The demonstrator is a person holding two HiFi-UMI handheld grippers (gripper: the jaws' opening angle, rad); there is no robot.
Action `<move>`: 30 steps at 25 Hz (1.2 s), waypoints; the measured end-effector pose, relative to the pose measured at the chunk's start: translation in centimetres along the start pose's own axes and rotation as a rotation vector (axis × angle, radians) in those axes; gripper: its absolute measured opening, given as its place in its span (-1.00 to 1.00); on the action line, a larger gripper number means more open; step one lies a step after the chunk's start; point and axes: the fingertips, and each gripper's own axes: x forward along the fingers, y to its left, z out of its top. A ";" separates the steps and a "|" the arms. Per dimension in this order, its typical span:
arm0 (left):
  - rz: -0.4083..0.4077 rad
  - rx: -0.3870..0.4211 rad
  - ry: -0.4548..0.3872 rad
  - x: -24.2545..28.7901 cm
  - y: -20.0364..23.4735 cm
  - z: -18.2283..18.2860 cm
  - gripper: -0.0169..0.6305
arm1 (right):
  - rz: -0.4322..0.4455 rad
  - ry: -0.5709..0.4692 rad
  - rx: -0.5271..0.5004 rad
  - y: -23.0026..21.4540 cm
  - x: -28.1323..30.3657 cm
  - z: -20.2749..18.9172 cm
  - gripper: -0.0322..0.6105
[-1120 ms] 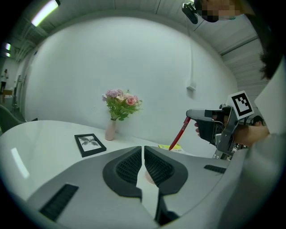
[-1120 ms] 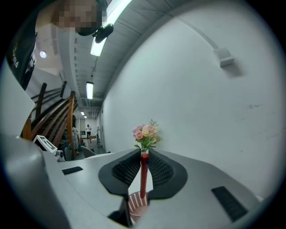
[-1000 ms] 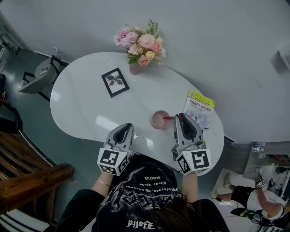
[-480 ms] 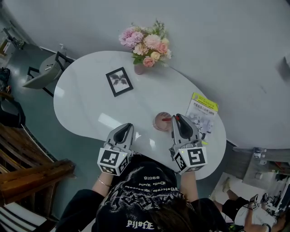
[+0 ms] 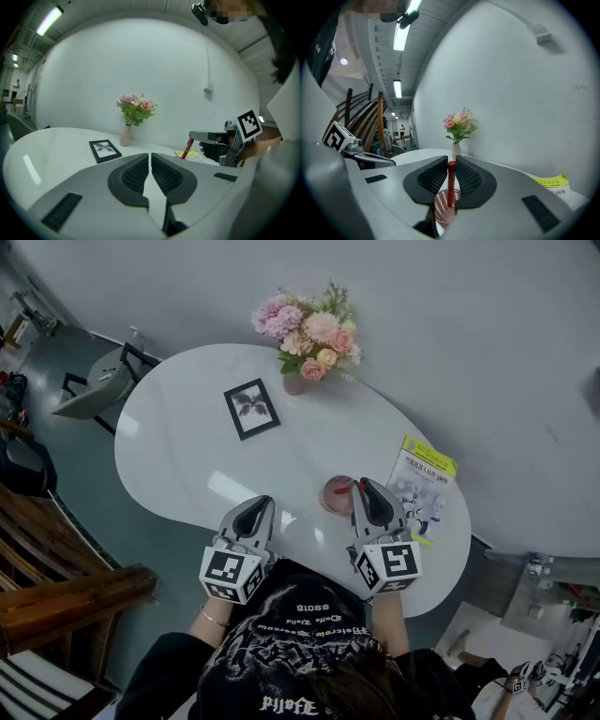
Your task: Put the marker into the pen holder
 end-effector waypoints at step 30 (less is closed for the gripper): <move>0.076 -0.004 0.024 -0.5 0.2 -0.9 -0.84 | 0.036 0.119 0.017 -0.2 2.1 -5.5 -0.67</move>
